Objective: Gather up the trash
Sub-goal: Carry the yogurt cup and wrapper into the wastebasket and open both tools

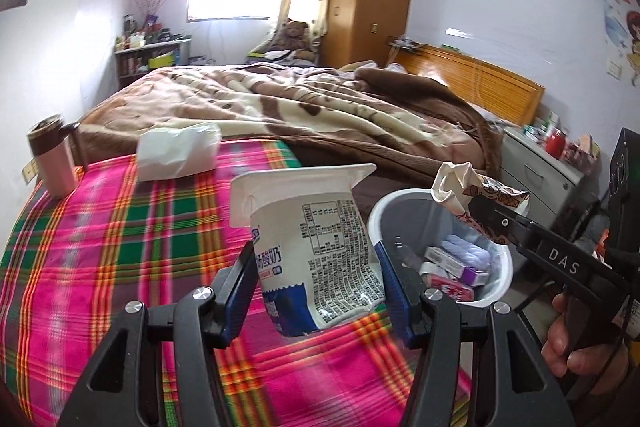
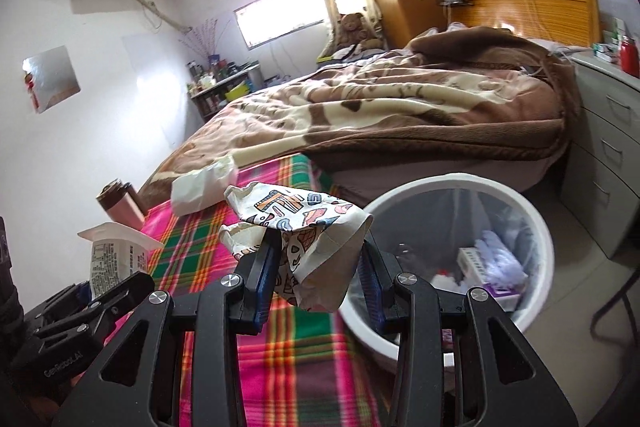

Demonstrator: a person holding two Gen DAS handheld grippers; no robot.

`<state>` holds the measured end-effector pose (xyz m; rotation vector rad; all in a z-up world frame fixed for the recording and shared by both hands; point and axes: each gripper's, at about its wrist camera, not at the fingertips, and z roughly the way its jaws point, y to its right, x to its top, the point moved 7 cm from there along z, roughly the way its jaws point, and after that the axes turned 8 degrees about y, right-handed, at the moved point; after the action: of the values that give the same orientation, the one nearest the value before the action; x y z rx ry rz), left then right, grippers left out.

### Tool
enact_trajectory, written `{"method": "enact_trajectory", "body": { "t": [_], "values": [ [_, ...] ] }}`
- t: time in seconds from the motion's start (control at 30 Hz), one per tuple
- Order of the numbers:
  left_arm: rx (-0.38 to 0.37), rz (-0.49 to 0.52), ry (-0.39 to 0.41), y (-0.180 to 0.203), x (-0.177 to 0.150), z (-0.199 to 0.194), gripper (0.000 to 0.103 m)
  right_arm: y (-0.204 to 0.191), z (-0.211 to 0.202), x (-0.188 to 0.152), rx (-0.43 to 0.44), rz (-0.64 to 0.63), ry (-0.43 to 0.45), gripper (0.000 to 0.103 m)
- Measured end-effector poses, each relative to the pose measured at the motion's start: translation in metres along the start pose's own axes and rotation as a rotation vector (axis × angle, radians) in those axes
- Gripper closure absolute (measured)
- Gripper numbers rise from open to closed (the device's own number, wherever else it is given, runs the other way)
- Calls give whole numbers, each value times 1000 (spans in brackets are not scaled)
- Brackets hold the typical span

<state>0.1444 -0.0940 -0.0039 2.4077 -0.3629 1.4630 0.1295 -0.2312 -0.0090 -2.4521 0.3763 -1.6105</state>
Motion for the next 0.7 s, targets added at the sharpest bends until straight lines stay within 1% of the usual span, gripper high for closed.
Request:
{"method": "enact_trajectory", "body": {
  "t": [0.23, 0.43, 0.53, 0.7],
  "values": [
    [-56, 52, -2, 39, 2, 12, 43, 36, -11, 6, -98, 19, 34, 64],
    [-93, 90, -11, 67, 4, 25, 43, 60, -16, 10, -155, 43, 43, 64],
    [-108, 113, -11, 80, 5, 32, 43, 71, -16, 9, -178, 54, 41, 64],
    [-137, 123, -34, 97, 4, 48, 43, 87, -12, 6, -212, 63, 19, 64]
  ]
}}
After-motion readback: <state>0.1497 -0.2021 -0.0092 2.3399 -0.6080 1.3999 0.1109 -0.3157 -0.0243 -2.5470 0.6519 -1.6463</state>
